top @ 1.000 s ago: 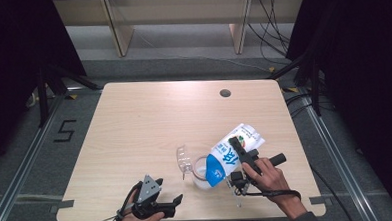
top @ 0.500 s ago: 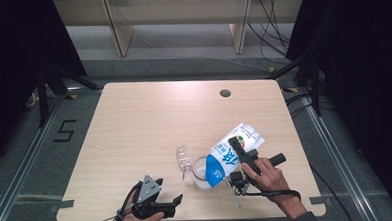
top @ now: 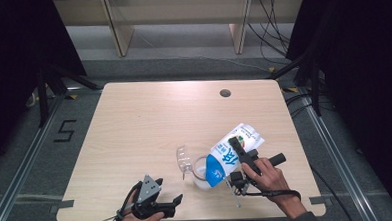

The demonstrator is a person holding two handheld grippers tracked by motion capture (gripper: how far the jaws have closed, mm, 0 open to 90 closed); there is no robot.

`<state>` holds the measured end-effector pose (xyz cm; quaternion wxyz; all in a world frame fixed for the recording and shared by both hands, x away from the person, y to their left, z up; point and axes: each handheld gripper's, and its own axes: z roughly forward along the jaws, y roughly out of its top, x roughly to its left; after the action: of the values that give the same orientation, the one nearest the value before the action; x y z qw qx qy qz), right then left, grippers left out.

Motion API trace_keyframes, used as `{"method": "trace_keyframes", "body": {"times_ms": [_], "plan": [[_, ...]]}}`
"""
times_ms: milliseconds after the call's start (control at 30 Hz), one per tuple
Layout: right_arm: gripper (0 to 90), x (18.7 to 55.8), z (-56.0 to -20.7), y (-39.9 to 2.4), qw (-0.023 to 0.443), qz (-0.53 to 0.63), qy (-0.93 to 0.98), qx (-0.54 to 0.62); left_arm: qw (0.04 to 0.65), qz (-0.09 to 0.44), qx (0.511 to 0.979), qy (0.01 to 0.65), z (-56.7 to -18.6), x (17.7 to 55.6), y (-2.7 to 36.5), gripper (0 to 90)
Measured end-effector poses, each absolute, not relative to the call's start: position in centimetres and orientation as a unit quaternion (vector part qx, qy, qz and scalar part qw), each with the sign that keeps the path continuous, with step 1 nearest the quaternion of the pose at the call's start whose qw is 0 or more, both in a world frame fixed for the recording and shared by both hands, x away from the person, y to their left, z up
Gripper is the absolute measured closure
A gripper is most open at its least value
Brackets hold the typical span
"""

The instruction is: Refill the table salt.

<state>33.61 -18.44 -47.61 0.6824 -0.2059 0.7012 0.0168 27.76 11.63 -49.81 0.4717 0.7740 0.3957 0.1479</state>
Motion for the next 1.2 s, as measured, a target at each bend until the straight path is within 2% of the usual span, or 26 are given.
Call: {"method": "trace_keyframes", "body": {"times_ms": [1200], "plan": [[68.8, 33.50, -47.59, -18.46, 0.685, 0.026, 0.701, -0.196, 0.472, 0.148, 0.773, 0.397, -49.81, 27.76, 11.64, 15.6]]}}
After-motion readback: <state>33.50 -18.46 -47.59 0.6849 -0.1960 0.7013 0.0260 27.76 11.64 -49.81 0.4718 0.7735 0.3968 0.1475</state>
